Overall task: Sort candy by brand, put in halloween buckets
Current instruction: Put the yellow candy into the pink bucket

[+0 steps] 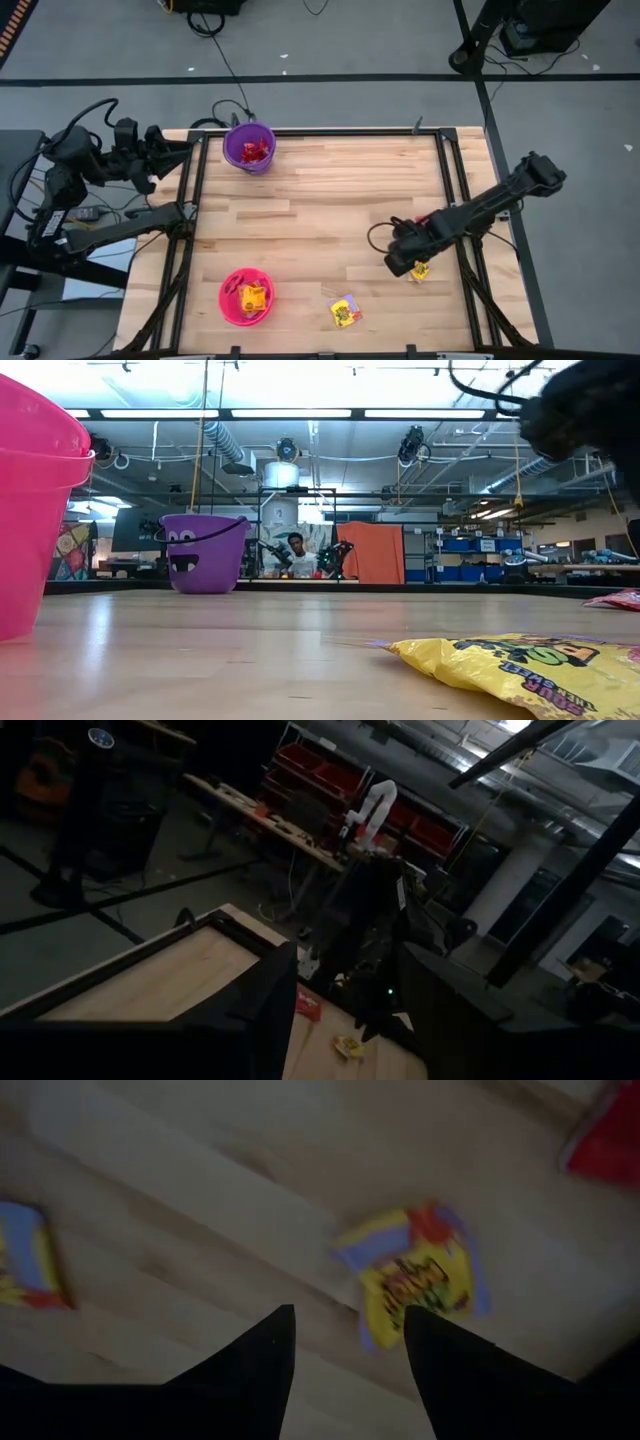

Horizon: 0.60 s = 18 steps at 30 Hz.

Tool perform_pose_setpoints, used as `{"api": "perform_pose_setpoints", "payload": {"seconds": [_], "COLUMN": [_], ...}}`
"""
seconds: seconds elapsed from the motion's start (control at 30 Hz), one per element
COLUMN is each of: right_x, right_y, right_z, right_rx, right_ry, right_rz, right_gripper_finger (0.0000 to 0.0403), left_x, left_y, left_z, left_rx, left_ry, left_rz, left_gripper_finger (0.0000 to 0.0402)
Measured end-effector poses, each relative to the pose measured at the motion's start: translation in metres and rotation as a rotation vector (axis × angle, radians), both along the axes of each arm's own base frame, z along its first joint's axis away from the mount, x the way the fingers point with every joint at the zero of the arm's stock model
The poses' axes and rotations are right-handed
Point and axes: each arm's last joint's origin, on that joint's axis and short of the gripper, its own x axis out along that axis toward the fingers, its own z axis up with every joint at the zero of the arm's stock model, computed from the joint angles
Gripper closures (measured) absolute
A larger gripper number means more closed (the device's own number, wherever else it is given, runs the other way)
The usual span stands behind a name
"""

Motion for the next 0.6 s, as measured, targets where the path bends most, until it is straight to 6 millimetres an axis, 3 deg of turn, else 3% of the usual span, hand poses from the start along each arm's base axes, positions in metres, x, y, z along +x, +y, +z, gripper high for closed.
{"api": "perform_pose_setpoints", "payload": {"seconds": [0.23, 0.6], "right_x": [-0.021, -0.025], "right_y": [0.004, 0.003], "right_z": [-0.018, -0.057], "right_rx": [0.033, 0.082], "right_ry": [0.026, 0.000], "right_rz": [-0.029, -0.037], "right_gripper_finger": [0.0203, 0.0203], "left_x": [0.000, 0.000], "left_y": [0.000, 0.000], "left_z": [0.000, 0.000], "left_rx": [0.000, -0.005], "left_ry": [0.000, -0.002], "left_rz": [0.000, 0.000], "left_gripper_finger": [0.0220, 0.0220]}}
